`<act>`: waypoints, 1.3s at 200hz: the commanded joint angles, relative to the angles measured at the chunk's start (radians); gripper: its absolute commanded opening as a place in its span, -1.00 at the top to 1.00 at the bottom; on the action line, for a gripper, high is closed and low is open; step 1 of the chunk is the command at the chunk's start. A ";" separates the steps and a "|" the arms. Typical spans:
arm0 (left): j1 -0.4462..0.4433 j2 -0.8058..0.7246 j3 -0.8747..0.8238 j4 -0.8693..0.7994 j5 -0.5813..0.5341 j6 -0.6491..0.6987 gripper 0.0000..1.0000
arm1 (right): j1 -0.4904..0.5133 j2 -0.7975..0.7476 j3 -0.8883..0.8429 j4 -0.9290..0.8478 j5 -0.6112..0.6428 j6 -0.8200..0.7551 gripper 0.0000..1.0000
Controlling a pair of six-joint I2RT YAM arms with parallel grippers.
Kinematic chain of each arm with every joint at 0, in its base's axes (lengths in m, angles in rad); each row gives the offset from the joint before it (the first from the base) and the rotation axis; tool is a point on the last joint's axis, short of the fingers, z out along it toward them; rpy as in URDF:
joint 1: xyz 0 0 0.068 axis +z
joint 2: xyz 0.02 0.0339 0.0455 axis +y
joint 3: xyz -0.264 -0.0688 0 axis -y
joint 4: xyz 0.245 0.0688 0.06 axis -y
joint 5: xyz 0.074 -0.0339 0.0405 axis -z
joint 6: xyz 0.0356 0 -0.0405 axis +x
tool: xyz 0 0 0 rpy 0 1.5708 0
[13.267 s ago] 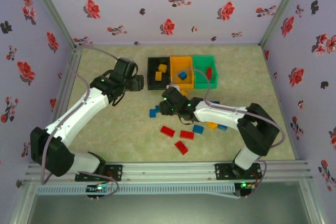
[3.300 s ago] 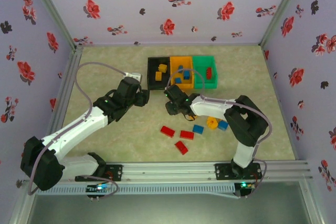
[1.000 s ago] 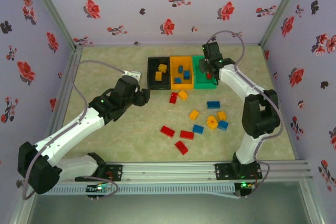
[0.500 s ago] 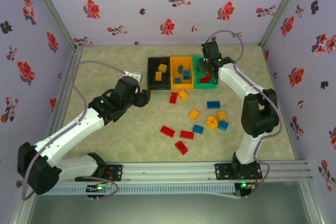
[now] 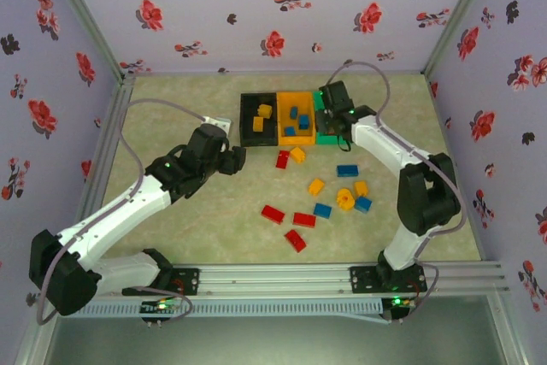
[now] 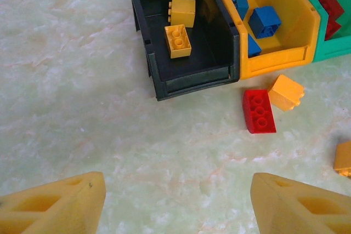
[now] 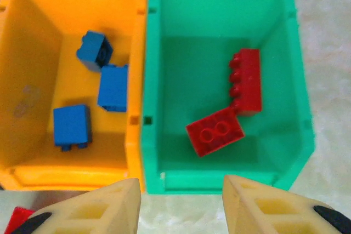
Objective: Sort the legos into containers by color
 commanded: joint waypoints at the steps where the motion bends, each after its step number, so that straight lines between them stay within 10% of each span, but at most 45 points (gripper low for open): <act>1: -0.009 0.012 0.004 0.010 0.004 -0.019 -0.43 | 0.059 -0.042 -0.049 0.043 0.054 0.079 0.12; 73: -0.015 0.027 0.001 0.011 0.004 -0.024 -0.43 | 0.207 -0.038 -0.165 0.130 0.109 0.302 0.20; 164: -0.023 0.042 0.001 0.018 0.012 -0.035 -0.43 | 0.227 0.007 -0.197 0.126 0.043 0.199 0.13; 260: -0.125 0.389 0.220 -0.006 0.075 -0.062 -0.41 | 0.168 -0.086 -0.250 0.123 0.011 0.200 0.11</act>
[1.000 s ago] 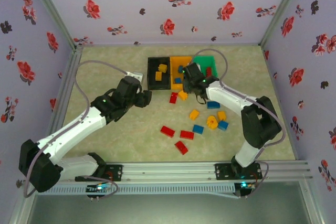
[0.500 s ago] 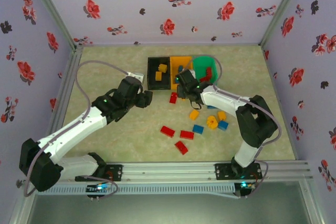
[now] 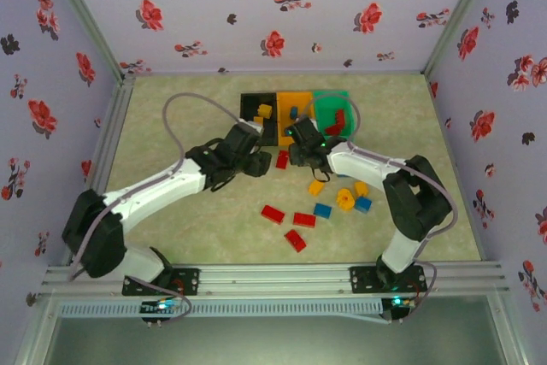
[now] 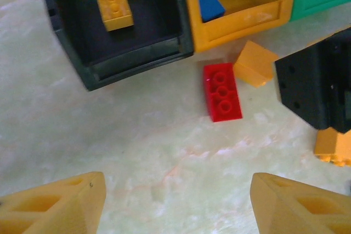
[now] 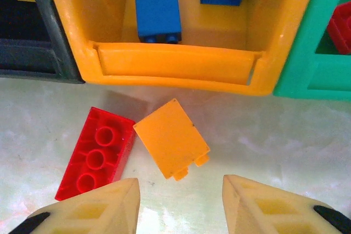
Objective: Sort the legos into containers by color
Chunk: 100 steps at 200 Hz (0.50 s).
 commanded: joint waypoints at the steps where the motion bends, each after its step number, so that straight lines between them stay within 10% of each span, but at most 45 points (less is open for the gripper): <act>1: -0.028 0.083 0.093 -0.044 0.024 -0.027 -0.41 | -0.043 -0.078 -0.032 -0.008 0.000 0.009 0.11; 100: -0.200 0.407 0.328 -0.052 0.236 0.034 -0.39 | -0.319 -0.331 -0.178 -0.051 -0.063 0.011 0.10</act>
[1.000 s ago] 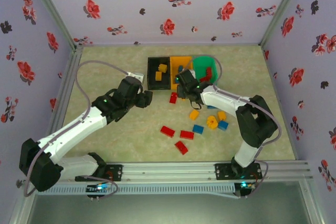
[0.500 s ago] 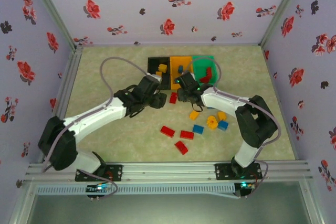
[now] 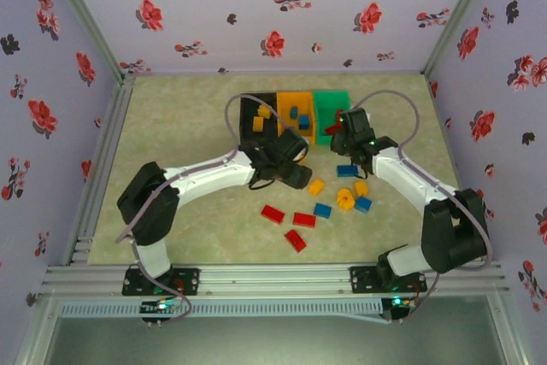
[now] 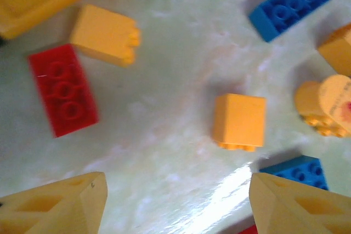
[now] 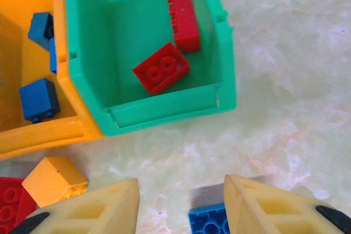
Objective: Sort the legos into containers by color
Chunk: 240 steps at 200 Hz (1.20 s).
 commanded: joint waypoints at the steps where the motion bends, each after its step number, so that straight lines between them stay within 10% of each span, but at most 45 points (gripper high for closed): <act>1: -0.036 0.066 0.062 -0.007 0.077 0.034 -0.39 | -0.031 -0.040 -0.034 -0.021 -0.042 -0.005 0.10; 128: -0.060 0.318 0.202 0.007 0.098 0.053 -0.29 | -0.044 -0.070 -0.060 -0.026 -0.034 -0.010 0.10; 191: -0.060 0.315 0.194 0.020 0.052 0.059 0.33 | -0.044 -0.079 -0.068 -0.031 -0.036 -0.017 0.12; 240: -0.050 0.198 0.157 -0.001 -0.002 0.078 0.43 | -0.045 -0.179 -0.114 -0.001 -0.088 -0.082 0.12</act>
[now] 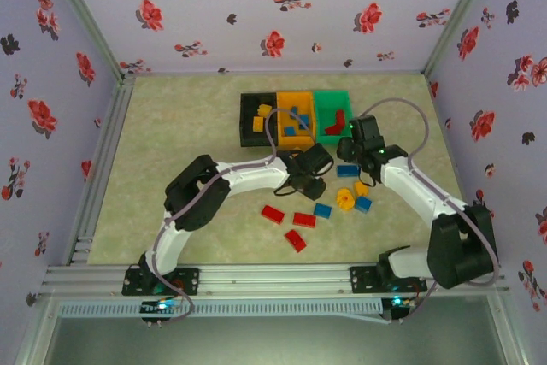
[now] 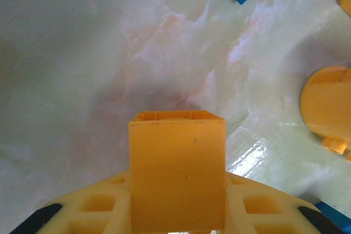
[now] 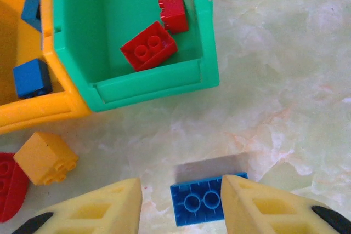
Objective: Sort the legos into containers by color
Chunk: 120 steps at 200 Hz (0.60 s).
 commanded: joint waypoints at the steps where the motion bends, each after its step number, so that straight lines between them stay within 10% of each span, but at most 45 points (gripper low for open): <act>1: 0.006 -0.109 -0.015 -0.023 -0.047 0.024 0.43 | -0.007 -0.073 -0.023 0.010 -0.028 -0.048 0.12; 120: 0.343 -0.277 0.020 -0.130 -0.143 0.067 0.38 | 0.122 -0.096 -0.006 0.022 -0.099 0.012 0.13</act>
